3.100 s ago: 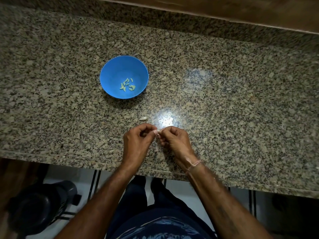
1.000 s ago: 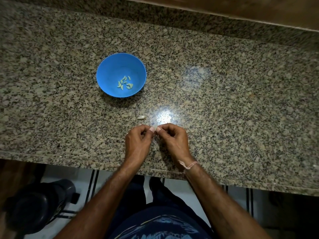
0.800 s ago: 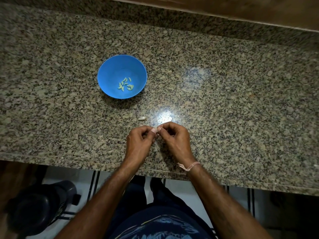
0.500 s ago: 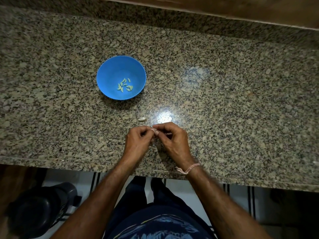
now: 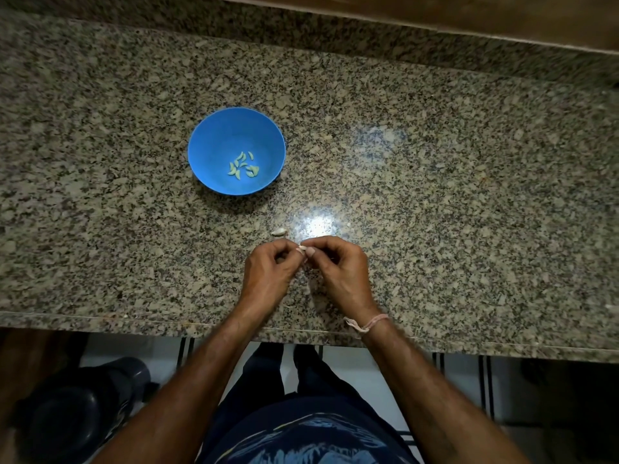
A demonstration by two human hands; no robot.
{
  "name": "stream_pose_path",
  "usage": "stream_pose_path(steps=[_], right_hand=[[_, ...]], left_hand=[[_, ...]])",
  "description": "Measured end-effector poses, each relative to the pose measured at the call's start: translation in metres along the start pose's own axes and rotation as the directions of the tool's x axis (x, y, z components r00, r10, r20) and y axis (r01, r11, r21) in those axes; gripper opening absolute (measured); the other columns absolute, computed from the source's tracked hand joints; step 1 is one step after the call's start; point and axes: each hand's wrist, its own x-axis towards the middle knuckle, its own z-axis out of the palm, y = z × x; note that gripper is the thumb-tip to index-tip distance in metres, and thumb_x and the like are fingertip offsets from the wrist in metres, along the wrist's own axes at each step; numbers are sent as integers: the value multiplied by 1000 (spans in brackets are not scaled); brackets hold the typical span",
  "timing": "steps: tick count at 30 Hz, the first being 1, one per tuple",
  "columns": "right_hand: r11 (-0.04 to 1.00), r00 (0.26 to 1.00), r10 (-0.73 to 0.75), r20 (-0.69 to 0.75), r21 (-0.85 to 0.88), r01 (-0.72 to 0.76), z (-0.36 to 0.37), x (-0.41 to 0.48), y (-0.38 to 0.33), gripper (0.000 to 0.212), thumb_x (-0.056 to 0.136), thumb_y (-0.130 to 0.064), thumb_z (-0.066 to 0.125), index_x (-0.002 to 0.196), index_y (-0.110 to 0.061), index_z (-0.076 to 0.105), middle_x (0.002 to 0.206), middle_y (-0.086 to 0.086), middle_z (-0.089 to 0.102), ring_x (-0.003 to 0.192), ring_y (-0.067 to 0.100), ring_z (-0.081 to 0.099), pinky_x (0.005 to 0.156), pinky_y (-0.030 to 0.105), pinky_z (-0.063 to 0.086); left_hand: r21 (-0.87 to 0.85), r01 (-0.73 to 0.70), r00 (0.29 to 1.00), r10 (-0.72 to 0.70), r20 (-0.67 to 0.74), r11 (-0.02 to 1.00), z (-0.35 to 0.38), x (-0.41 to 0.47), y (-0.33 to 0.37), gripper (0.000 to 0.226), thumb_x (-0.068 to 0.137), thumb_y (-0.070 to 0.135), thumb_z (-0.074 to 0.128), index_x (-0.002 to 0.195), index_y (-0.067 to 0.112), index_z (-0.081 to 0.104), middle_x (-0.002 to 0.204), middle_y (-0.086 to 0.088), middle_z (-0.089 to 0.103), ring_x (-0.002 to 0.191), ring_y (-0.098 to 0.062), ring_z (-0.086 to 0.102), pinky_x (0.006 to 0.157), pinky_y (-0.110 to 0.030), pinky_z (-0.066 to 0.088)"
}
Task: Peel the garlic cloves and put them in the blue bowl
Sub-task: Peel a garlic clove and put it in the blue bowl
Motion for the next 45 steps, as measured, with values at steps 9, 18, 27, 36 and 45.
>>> stream_pose_path(steps=[9,18,27,36,45], right_hand=[[985,991,131,-32,119,-126,0,0,-1,9,95,-9,73,102,-5,78,97,6,79,90,20,76,79,30,62],[972,979,201,-26,125,-197,-1,-2,-5,23,96,-23,74,92,0,75,79,11,75,67,14,68,65,25,56],[973,972,224,-69,-41,-227,10,-1,5,6,96,-8,71,98,-10,76,84,6,77,73,13,73,71,29,62],[701,962,-249,-113,-706,98,13,18,-4,16,93,-27,75,107,-20,75,98,-5,70,86,12,59,71,27,42],[539,964,-257,66,-818,200,24,39,-8,8,95,-14,66,91,-20,64,87,-5,59,81,15,46,68,29,28]], left_hand=[[114,7,995,5,-104,993,-5,5,-3,11,90,23,78,100,21,73,90,10,74,82,-5,71,68,-19,54],[120,-117,988,128,-89,986,-6,7,-1,3,94,24,76,91,24,75,83,10,74,81,-5,70,73,-26,58],[130,3,993,12,-115,992,-2,15,-16,6,93,20,76,97,23,74,85,7,73,81,-10,71,73,-32,62],[388,-148,958,229,-172,910,-6,6,-12,7,96,34,72,102,30,74,91,11,73,82,-10,64,69,-30,49],[378,-176,943,266,-201,909,-8,6,-11,11,96,27,71,107,30,72,100,15,69,91,-8,61,72,-32,53]])
